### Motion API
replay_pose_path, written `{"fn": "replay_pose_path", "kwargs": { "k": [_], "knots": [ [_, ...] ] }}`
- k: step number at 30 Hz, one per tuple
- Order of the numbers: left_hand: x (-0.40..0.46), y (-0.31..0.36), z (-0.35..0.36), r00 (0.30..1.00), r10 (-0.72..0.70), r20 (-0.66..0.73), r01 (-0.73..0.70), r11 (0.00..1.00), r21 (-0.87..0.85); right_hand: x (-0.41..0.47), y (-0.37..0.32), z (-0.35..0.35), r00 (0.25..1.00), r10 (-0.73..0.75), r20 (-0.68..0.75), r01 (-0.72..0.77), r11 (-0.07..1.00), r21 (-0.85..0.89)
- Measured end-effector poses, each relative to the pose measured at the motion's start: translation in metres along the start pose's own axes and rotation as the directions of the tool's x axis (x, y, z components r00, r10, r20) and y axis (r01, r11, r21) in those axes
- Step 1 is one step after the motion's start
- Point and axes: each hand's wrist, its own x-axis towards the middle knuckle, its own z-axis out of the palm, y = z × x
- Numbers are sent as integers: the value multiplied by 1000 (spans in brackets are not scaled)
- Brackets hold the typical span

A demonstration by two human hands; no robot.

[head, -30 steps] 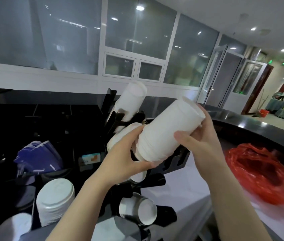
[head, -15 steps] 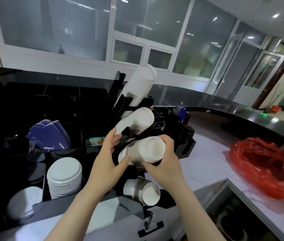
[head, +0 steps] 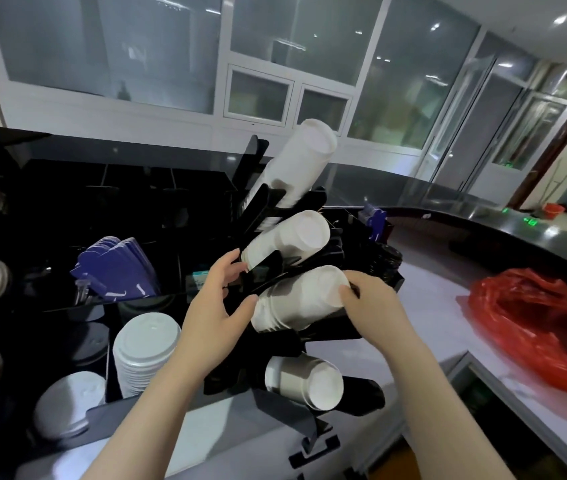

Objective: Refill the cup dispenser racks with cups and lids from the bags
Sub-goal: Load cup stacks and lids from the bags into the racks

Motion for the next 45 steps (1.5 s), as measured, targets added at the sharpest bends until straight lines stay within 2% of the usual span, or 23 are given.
{"fn": "replay_pose_path", "kwargs": {
  "k": [2, 6, 9, 13, 18, 23, 25, 29, 32, 36, 39, 41, 45],
  "knots": [
    [4, -1, -2, 1000, 6, 9, -6, 1000, 4, -4, 4, -3, 999, 40, -14, -39, 996, 79],
    [10, -2, -4, 1000, 6, 17, -6, 1000, -2, -13, -3, 11, 980, 86, -180, -50, 979, 195],
    [16, -4, -6, 1000, -2, 21, 2, 1000, -16, -10, -7, 18, 978, 63, -199, -27, 983, 181],
    [21, -3, -7, 1000, -2, 22, 3, 1000, -27, -5, -6, 17, 977, 92, -193, -74, 992, 100],
    [23, -3, -5, 999, -6, 40, 8, 999, -42, -15, -7, 26, 945, 20, -326, -36, 998, -43],
    [27, -3, -3, 999, 10, 51, -7, 999, -51, -16, -10, 25, 975, 24, -221, -27, 1000, -9],
    [29, -1, -2, 998, 17, 53, -14, 998, -60, -15, -14, 18, 973, 16, -229, -21, 1000, -20],
    [42, 7, -4, 998, 54, 34, -52, 996, -72, -5, -30, 4, 911, -83, -403, 121, 990, 71],
    [57, 16, -7, 995, 100, 13, -99, 993, -65, 10, -46, -9, 886, -112, -450, 225, 952, 208],
    [82, 25, -7, 987, 158, -11, -158, 984, -77, 45, -64, -25, 903, -20, -430, 233, 862, 450],
    [106, 25, -6, 988, 154, -23, -156, 982, -108, 81, -66, -29, 933, 31, -359, 174, 834, 523],
    [121, 27, -6, 992, 127, 12, -124, 983, -134, 104, -66, -28, 956, 38, -292, 125, 845, 519],
    [146, 19, -1, 988, 76, 132, -57, 988, -142, 142, -69, -17, 984, -25, -176, 87, 931, 353]
  ]
}}
